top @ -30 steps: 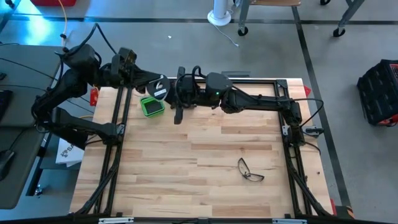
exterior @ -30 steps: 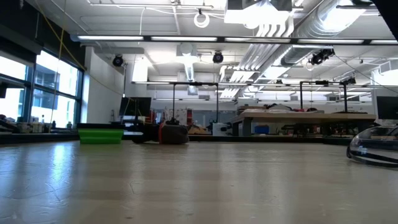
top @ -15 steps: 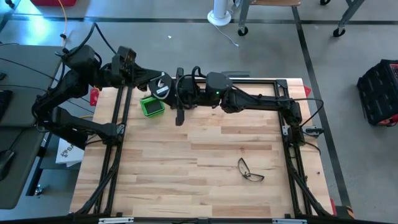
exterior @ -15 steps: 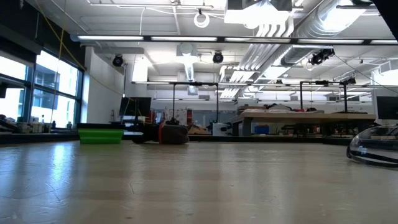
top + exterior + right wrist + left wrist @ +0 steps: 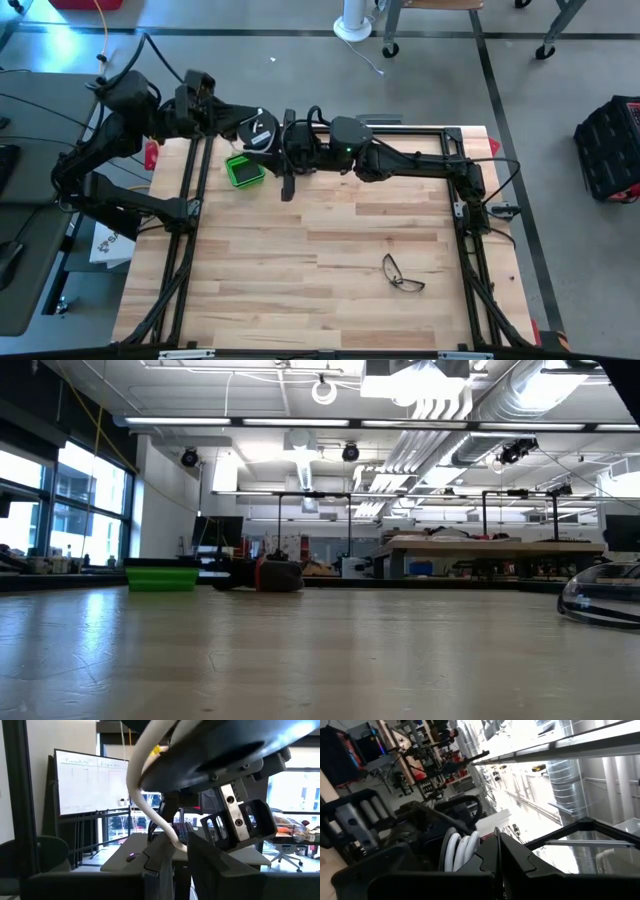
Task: Coil cords
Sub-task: Coil the white wire on the spool
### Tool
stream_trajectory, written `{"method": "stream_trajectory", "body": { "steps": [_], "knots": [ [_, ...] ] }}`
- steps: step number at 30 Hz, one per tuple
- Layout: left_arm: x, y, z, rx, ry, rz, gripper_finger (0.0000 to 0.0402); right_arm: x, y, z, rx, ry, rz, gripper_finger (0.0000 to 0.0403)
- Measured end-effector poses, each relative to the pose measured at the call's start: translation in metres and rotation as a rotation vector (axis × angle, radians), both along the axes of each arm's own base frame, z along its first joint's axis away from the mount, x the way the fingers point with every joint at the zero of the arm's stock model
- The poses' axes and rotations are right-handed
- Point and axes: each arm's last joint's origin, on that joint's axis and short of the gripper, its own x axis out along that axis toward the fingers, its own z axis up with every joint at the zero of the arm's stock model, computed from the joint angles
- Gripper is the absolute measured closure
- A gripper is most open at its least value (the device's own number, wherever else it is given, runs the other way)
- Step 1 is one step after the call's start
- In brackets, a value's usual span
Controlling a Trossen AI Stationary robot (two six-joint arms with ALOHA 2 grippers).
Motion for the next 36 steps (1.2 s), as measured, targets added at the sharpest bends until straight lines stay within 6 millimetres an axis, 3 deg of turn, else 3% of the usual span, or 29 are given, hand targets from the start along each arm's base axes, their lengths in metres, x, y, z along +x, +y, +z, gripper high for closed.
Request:
{"method": "stream_trajectory", "body": {
  "steps": [36],
  "knots": [
    [-0.0018, 0.0002, 0.0066, 0.012, -0.070, 0.020, 0.0402, 0.0016, -0.0008, -0.0052, -0.004, 0.049, -0.027, 0.0341]
  ]
}}
